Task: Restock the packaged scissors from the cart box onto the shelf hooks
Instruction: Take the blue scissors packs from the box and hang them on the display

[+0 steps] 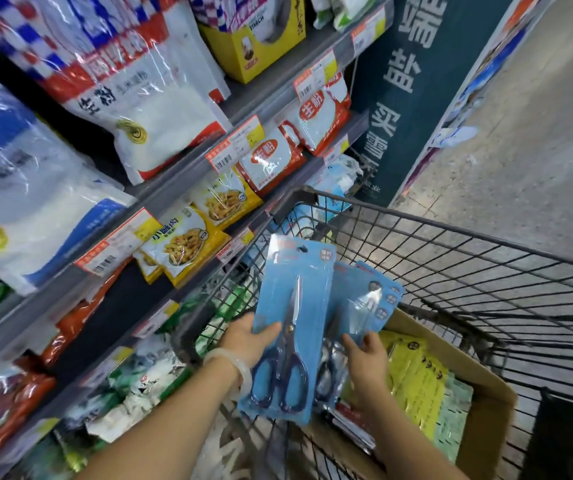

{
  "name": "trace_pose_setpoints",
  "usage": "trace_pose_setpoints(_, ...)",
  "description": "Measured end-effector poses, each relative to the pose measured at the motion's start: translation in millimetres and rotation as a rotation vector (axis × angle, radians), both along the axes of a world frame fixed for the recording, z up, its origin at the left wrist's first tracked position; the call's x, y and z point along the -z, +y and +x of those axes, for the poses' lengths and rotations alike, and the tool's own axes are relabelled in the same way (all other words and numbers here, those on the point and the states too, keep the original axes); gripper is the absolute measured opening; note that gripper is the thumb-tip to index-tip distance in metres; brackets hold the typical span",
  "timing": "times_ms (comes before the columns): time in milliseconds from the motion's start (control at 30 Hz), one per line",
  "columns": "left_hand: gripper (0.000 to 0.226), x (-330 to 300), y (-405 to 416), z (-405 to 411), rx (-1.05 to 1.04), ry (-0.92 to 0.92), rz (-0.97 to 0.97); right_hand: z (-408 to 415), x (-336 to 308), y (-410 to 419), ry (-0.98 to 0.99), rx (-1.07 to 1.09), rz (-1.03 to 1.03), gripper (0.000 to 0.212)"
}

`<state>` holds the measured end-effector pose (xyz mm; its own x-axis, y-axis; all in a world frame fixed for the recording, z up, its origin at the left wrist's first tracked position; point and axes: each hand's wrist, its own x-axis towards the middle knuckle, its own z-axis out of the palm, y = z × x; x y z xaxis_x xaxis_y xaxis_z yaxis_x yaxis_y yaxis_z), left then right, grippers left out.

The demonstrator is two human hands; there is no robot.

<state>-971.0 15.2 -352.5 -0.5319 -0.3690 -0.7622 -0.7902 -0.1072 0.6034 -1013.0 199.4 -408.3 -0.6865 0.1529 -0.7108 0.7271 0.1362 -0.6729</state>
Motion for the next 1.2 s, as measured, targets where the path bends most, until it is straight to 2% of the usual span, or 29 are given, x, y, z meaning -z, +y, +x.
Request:
trace_pose_setpoints(167, 0.011, -32.1, -4.6, 4.8, 0.017, 0.128, -0.051, -32.4, -44.2, 7.5, 0.164, -0.005, -0.051, 0.002)
trace_pose_setpoints(300, 0.007, -66.6, -12.6, 14.4, -0.046, 0.215, -0.021, -47.2, -95.8, 5.0, 0.315, -0.067, -0.062, 0.009)
trace_pose_setpoints(467, 0.017, -113.0, -32.7, 51.2, -0.147, 0.328, 0.027, -29.6, -160.6, -18.1, 0.474, -0.133, -0.148, 0.006)
trace_pose_setpoints(533, 0.012, -127.9, -44.3, 78.8, -0.169, 0.362, 0.022, -8.8, -183.4, -36.2, 0.524, -0.207, -0.173, 0.007)
trace_pose_setpoints(600, 0.006, -141.2, -58.5, 115.8, -0.205, 0.403, -0.01, 21.6, -204.8, -58.5, 0.578, -0.303, -0.186, 0.011)
trace_pose_setpoints(733, 0.014, -161.4, -91.1, 214.2, -0.332, 0.445, -0.091, 102.2, -227.4, -109.5, 0.628, -0.54, -0.2, 0.013)
trace_pose_setpoints(900, 0.024, -171.4, -124.7, 374.0, -0.551, 0.437, -0.145, 225.7, -213.7, -179.9, 0.614, -0.74, -0.288, 0.013)
trace_pose_setpoints(1000, 0.027, -175.5, -140.6, 475.2, -0.669, 0.407, -0.25, 310.7, -206.7, -224.4, 0.56, -0.901, -0.335, 0.008)
trace_pose_setpoints(1100, 0.027, -182.3, -148.7, 568.3, -0.869, 0.404, -0.341, 395.8, -210.6, -264.7, 0.533, -1.053, -0.367, 0.016)
trace_pose_setpoints(1200, 0.019, -185.8, -151.1, 646.0, -1.131, 0.459, -0.346, 471.4, -215.8, -300.6, 0.502, -1.198, -0.403, 0.011)
